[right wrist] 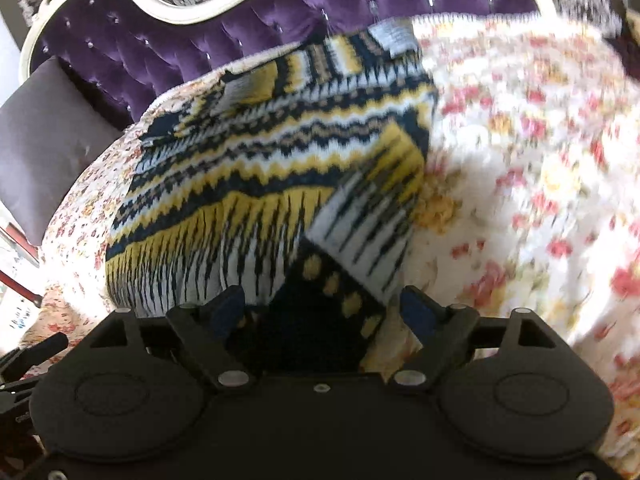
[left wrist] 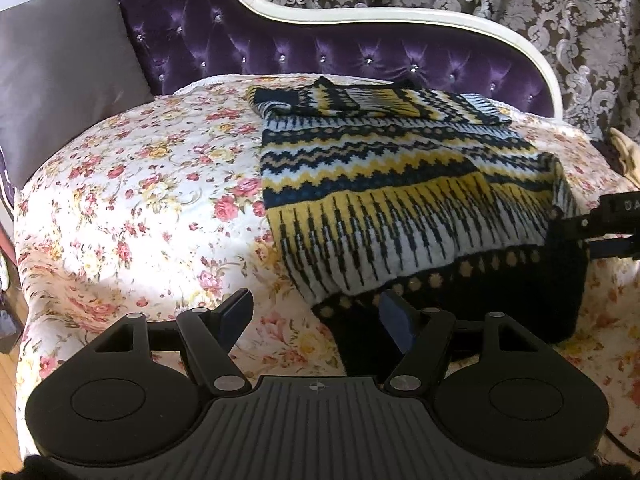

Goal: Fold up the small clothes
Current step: 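Lift the hem with the right gripper and fold it over the sweater body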

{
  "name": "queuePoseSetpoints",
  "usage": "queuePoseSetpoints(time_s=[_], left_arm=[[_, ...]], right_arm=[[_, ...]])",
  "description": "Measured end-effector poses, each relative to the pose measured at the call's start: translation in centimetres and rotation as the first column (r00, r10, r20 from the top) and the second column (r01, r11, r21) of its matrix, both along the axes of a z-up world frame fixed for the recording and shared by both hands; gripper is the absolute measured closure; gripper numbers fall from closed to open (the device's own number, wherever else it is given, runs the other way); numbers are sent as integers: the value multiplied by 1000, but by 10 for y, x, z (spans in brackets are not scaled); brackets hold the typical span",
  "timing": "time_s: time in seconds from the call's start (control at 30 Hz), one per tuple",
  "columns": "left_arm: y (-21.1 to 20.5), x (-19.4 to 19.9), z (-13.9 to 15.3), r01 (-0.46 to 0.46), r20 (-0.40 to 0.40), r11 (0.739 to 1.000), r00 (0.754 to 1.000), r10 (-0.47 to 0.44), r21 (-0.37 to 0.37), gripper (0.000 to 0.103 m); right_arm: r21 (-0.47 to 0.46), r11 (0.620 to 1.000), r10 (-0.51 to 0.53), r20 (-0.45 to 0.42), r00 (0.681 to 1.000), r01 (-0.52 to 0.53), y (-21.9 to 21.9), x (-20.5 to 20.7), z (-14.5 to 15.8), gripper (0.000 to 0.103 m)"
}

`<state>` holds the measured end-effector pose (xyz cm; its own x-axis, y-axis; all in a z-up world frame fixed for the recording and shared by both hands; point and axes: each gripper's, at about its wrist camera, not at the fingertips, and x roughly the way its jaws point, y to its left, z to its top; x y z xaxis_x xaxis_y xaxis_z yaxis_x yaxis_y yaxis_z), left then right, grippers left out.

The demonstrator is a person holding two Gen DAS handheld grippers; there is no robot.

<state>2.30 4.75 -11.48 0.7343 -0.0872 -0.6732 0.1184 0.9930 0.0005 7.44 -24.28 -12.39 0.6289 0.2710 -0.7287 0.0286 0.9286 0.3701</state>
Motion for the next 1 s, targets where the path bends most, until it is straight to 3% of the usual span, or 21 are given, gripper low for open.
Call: queuePoseSetpoints(time_s=[0.03,0.1,0.17,0.2,0.23,0.37,0.57,0.77,0.9,1.0], left_arm=[[1,2,0,-2,2,1000,1000,2,-1,34],[2,4,1,-2,3,1000,1000,2,-9,34],[1,7,4,3,12,1000,1000,-3,-8,34],[1,8,5,6,19,1000,1000,-6,-4,34],[1,8,7,10,25,1000,1000,-10,0,34],[4,10,11,26,48,1000,998,-26,8,34],[8,20,15,53,85,999,995,-53,1,34],[-2,30,12,117,114,990,985,-126,82,34],[-22,34,-3,205,110,945,965,-238,255,34],[-38,36,-21,289,54,868,940,-338,403,34]], right_arm=[[23,1000,-2,3,1000,2,-2,0,-1,15],[78,997,13,1,1000,-13,-5,2,1,25],[128,992,7,-17,1000,-4,-10,7,1,64],[175,985,3,-30,1000,3,-15,11,-1,76],[236,972,2,-39,999,7,-21,13,-3,79],[425,905,-1,7,1000,-2,-36,26,9,83],[552,833,-69,152,986,-26,-54,67,55,84],[543,839,-131,172,976,17,-63,118,58,84],[568,820,-163,109,981,73,-69,144,37,84],[572,815,-173,83,981,95,-70,157,26,84]])
